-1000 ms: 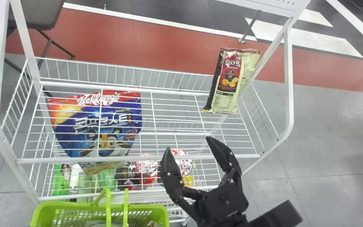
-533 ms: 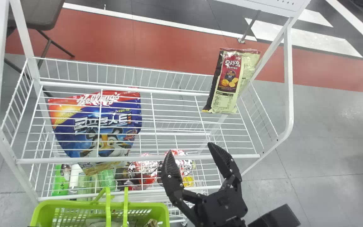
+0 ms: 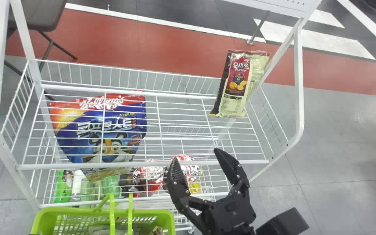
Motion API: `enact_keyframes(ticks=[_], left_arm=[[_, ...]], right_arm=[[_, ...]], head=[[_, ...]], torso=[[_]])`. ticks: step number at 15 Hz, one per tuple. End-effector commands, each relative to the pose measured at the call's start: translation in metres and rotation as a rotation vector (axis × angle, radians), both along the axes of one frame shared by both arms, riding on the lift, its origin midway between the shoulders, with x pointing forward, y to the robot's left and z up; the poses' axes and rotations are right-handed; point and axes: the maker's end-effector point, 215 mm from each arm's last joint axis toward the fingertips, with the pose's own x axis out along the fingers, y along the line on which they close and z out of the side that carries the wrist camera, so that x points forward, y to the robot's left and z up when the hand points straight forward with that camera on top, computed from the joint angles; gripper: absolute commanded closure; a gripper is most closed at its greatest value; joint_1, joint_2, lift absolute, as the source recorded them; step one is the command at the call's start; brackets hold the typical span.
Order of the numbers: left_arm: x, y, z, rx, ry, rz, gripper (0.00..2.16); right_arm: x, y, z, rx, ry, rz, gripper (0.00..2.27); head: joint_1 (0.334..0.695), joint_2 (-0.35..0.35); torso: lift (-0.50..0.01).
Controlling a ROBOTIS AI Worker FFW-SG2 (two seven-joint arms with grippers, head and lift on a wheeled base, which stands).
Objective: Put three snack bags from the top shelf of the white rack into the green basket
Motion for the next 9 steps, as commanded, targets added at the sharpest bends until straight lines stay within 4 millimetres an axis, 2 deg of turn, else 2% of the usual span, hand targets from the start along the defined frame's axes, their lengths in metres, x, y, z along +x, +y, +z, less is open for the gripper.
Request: enact_keyframes(ticks=[1, 9], left_arm=[[0.0004, 0.0001, 0.0005, 0.0, -0.002, 0.0, 2.15], [0.0005, 0.0007, 0.0008, 0.004, -0.004, -0.002, 2.15]], right_arm=[[0.0005, -0.0015, 0.0009, 0.002, -0.001, -0.001, 0.04], [0.0018, -0.0033, -0.0004, 0.002, 0.013, 0.009, 0.04]], head=[[0.695, -0.35], [0.695, -0.35]], torso=[[0.0], [0.0]])
